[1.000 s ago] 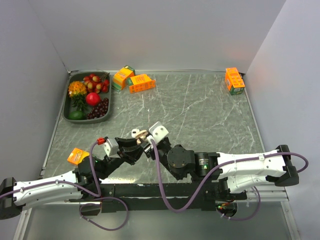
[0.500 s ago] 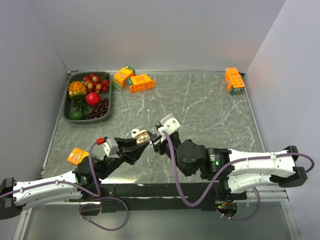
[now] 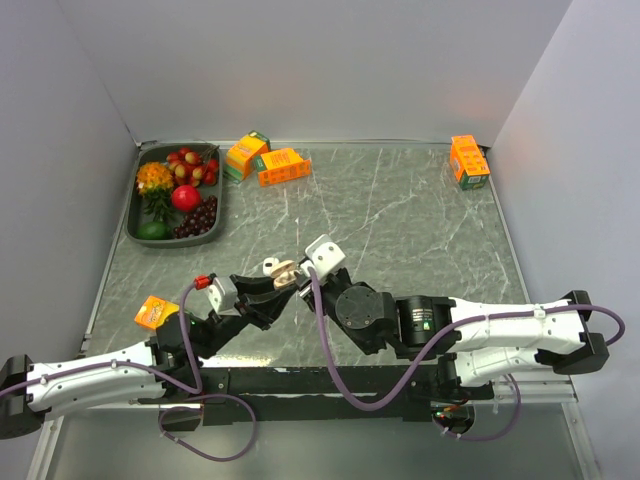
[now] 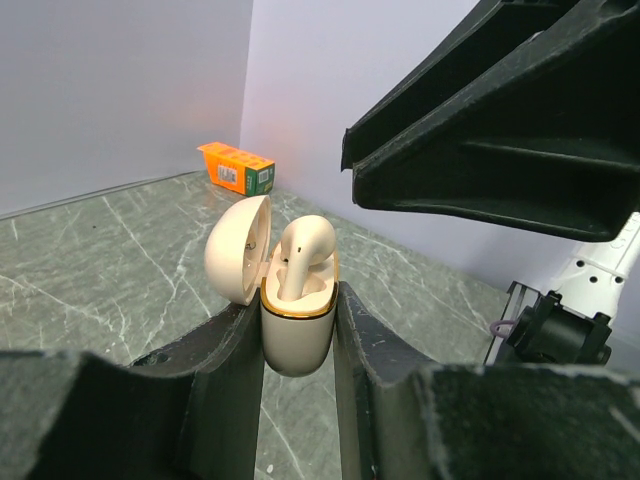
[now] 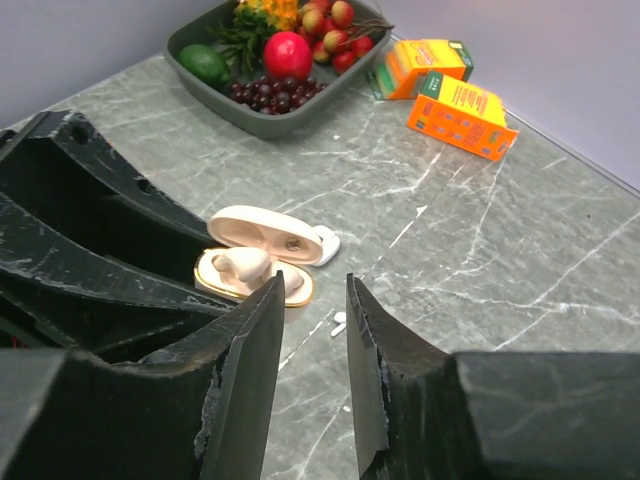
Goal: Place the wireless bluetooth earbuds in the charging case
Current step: Place the earbud in the charging case.
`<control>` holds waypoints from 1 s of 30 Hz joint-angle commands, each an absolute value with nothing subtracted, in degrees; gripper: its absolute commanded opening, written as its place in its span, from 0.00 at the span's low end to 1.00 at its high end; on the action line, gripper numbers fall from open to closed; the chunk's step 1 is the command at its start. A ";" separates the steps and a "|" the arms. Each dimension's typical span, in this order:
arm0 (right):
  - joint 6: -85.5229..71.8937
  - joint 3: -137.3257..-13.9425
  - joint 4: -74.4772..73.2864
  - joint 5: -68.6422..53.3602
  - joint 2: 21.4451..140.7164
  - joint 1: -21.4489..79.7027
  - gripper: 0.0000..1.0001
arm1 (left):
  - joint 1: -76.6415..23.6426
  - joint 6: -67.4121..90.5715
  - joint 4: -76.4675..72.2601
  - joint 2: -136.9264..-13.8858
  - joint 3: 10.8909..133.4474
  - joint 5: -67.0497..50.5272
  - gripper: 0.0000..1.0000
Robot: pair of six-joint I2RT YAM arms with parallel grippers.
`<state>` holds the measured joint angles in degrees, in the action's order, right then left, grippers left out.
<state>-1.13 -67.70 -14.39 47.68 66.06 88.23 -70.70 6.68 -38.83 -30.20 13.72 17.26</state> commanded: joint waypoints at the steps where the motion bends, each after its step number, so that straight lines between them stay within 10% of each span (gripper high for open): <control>1: -1.32 -71.10 -14.59 46.67 66.53 88.07 0.40 | -70.93 6.77 -42.10 -30.59 14.41 17.05 0.01; 30: -2.02 -72.95 -15.82 45.70 69.52 87.89 0.43 | -70.93 7.56 -41.13 -29.09 13.89 16.79 0.01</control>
<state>-1.89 -70.15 -16.08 45.71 69.54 88.12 -70.70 6.83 -38.76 -29.82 13.72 17.23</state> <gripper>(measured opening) 0.427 0.330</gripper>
